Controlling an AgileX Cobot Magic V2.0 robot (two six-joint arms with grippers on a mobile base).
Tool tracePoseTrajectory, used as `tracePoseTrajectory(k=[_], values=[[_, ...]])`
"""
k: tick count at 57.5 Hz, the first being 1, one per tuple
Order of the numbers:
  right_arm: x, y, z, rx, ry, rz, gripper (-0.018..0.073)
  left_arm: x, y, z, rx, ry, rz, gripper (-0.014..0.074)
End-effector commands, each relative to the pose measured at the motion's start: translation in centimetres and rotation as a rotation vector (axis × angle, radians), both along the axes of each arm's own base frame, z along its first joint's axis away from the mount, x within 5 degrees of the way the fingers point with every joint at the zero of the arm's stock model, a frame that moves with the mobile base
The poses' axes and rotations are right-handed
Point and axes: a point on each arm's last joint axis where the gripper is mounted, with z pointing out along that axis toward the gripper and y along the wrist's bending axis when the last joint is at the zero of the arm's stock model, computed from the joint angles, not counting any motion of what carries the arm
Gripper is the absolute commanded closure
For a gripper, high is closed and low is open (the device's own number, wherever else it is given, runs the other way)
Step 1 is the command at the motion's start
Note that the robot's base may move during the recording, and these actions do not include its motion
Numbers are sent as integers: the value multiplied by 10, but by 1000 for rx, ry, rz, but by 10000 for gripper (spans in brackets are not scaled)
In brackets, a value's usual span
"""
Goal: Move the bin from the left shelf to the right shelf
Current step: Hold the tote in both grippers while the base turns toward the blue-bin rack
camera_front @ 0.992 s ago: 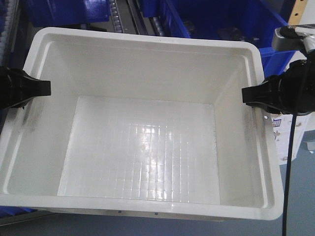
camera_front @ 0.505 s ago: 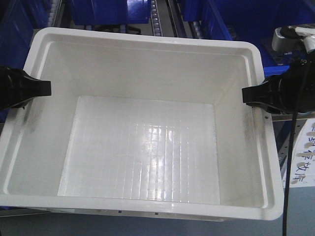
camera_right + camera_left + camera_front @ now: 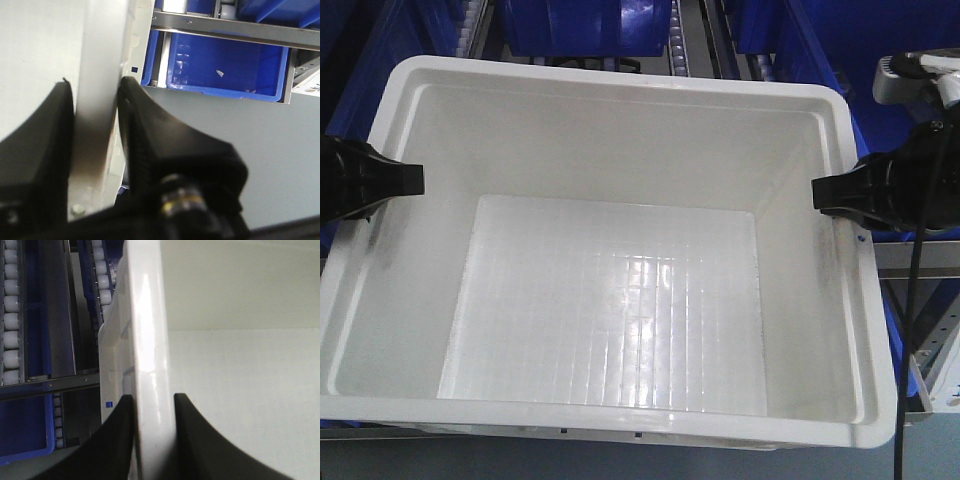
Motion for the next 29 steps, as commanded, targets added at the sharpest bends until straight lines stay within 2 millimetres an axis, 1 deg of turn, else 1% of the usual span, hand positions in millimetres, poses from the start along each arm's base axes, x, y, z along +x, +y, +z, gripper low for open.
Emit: tracePoseTrajectory(k=[1, 29], values=[[0, -3, 29, 32, -181, -17, 564, -2, 1, 32, -33, -208, 3, 603], [0, -3, 29, 32, -181, -17, 564, -2, 1, 32, -33, -208, 3, 603]])
